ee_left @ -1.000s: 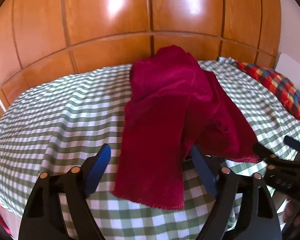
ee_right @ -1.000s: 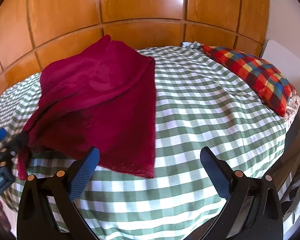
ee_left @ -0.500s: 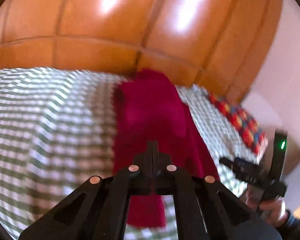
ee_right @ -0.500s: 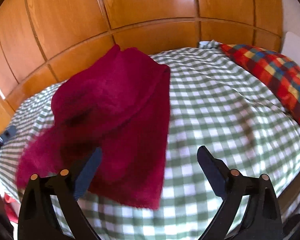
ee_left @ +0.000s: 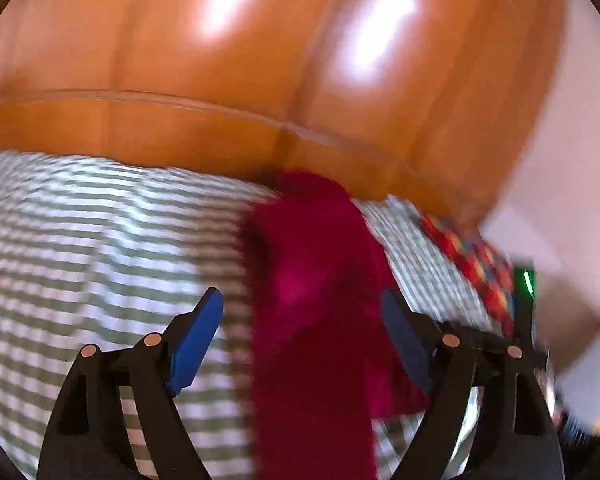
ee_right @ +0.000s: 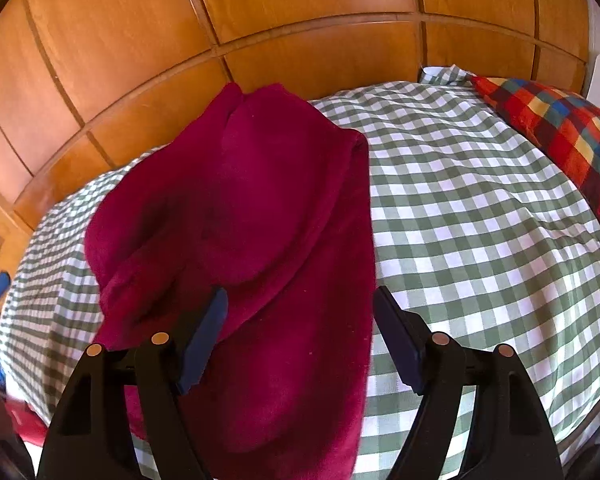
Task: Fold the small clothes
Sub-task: 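Grasp the maroon sweater with the left tool while the right tool grasps another edge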
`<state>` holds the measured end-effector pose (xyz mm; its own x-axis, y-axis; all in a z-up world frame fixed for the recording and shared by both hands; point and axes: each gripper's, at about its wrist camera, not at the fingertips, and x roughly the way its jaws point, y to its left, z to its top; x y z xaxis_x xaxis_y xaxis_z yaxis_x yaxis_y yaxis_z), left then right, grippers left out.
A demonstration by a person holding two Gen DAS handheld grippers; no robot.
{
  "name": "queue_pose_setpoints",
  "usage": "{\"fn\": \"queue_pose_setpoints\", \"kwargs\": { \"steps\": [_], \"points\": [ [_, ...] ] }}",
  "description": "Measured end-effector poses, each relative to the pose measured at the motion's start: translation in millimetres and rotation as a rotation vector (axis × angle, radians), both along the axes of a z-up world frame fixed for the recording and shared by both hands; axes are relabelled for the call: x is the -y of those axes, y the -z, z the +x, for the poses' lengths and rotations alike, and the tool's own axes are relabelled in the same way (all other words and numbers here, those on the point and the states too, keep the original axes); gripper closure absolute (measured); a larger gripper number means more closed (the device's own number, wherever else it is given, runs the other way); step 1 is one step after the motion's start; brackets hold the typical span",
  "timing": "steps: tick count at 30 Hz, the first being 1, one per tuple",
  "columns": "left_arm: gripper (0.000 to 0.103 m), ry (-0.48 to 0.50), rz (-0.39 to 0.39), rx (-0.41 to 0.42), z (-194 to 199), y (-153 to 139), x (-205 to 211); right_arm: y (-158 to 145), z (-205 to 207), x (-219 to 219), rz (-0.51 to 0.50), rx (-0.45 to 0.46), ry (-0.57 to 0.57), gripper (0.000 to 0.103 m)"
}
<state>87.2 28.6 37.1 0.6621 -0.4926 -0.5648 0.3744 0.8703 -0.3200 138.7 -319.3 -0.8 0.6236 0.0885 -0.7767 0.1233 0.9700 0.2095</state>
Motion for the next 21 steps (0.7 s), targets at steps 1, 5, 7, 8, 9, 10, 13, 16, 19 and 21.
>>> {"fn": "queue_pose_setpoints", "kwargs": {
  "steps": [1,5,7,8,9,10,13,16,19,21],
  "points": [
    [0.022,0.043,0.042,-0.005,-5,7,17,2,1,3,0.005,-0.007,0.002,0.028],
    [0.091,0.182,0.218,-0.087,-9,48,63,3,3,9,0.017,-0.008,0.004,0.028],
    [0.099,0.168,0.226,-0.119,-3,61,57,3,4,10,0.033,-0.008,-0.002,0.028],
    [0.099,0.129,0.146,-0.117,2,54,39,1,5,9,0.039,-0.002,-0.017,0.028],
    [0.099,0.088,0.09,-0.107,4,44,21,1,5,8,0.039,0.001,-0.027,0.028],
    [0.099,0.039,0.037,-0.093,9,34,2,0,8,3,0.04,0.004,-0.05,0.028],
    [0.1,-0.134,-0.075,-0.056,31,7,-66,-1,23,-8,0.052,0.006,-0.092,0.028],
    [0.1,-0.381,-0.06,-0.009,57,-19,-142,-4,46,-25,0.039,0.014,-0.123,0.028],
    [0.1,-0.531,0.014,0.002,82,-30,-183,-5,76,-41,0.04,0.003,-0.134,0.028],
    [0.1,-0.618,0.115,-0.021,112,-32,-206,0,98,-53,0.027,-0.024,-0.137,0.028]
  ]
}}
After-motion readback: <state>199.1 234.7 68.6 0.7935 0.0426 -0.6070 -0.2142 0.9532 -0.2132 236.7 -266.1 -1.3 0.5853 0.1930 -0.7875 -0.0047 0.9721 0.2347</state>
